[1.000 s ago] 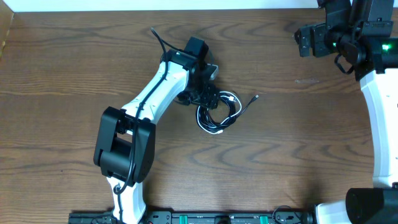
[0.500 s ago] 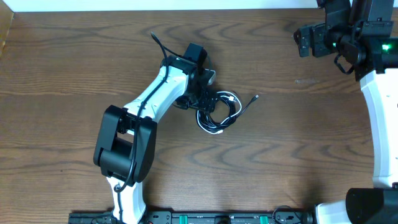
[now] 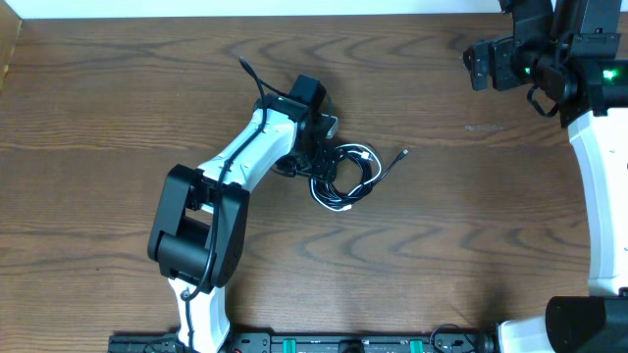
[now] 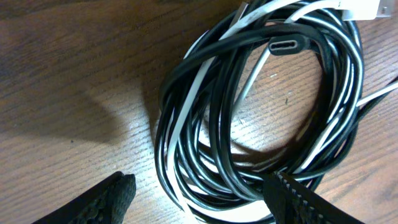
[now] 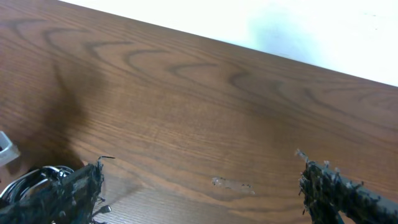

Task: Untangle cables
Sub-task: 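Grasp the cable bundle with the left gripper and hold it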

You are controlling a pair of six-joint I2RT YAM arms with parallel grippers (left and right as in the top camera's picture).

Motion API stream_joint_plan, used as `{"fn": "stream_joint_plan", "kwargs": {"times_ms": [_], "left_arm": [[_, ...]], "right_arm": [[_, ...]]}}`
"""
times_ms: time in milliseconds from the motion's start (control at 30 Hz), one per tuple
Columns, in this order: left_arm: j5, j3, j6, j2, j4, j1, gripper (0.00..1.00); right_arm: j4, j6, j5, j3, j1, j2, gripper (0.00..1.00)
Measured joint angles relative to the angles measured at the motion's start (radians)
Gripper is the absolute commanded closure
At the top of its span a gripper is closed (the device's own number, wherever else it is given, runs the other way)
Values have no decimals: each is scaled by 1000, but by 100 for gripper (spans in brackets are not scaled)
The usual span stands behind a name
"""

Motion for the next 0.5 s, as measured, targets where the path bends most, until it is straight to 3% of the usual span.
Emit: {"fn": "stream_joint_plan", "kwargs": {"times_ms": [233, 367, 500], "left_arm": [[13, 2, 0, 67, 13, 0, 33], [24, 2, 0, 67, 21, -2, 42], [25, 1, -1, 69, 22, -5, 60]], "right_arm": [[-1, -1, 0, 0, 0, 0, 1], [-1, -1, 0, 0, 0, 0, 2], [-1, -1, 0, 0, 0, 0, 3]]}}
